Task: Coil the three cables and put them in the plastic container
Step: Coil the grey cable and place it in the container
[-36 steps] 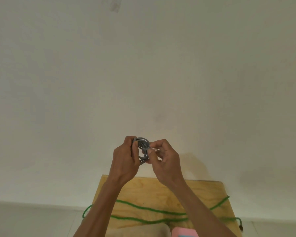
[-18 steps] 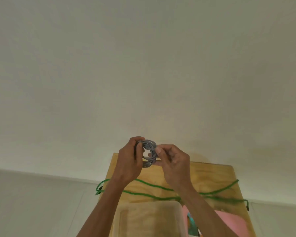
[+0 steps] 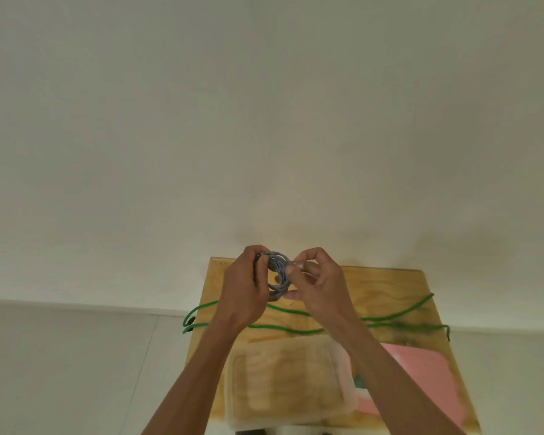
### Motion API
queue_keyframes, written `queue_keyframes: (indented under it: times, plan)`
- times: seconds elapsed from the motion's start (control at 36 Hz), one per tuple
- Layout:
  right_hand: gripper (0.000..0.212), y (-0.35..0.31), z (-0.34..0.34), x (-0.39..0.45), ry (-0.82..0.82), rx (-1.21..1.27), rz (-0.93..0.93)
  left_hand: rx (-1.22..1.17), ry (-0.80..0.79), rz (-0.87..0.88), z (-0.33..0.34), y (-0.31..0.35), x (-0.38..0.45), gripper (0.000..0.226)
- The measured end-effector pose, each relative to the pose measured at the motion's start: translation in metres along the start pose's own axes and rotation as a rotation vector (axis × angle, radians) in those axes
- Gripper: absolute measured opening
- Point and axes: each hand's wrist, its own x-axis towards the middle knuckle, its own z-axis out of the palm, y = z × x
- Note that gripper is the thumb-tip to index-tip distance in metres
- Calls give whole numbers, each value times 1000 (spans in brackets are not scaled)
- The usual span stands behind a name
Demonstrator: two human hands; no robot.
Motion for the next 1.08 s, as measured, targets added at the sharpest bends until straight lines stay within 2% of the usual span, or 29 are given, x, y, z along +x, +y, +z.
queue_keyframes:
  times: [0.17,0.25,0.39,0.58,0.75,0.97,1.08]
  plan:
    - [9,16,-8,-19,110,-133,-134,-114,-70,-86,11,13,-20,17]
    - [6,25,-17,-33,152,-113,-188,-143,-83,-127,21,15,-34,18]
    - [17,48,-39,-57,193,-133,-199,-461,-155,-321,33,31,-65,22]
    - [24,84,-55,-90,167,-195,-180,-734,-122,-601,51,33,-115,28]
    - [30,106,-47,-115,128,-189,-136,-638,-41,-691,50,16,-147,31]
    - [32,132,-12,-115,133,-213,-32,-434,-98,-649,35,-35,-155,30]
    - [30,152,11,-107,177,-203,41,-74,-150,-486,28,-72,-155,32]
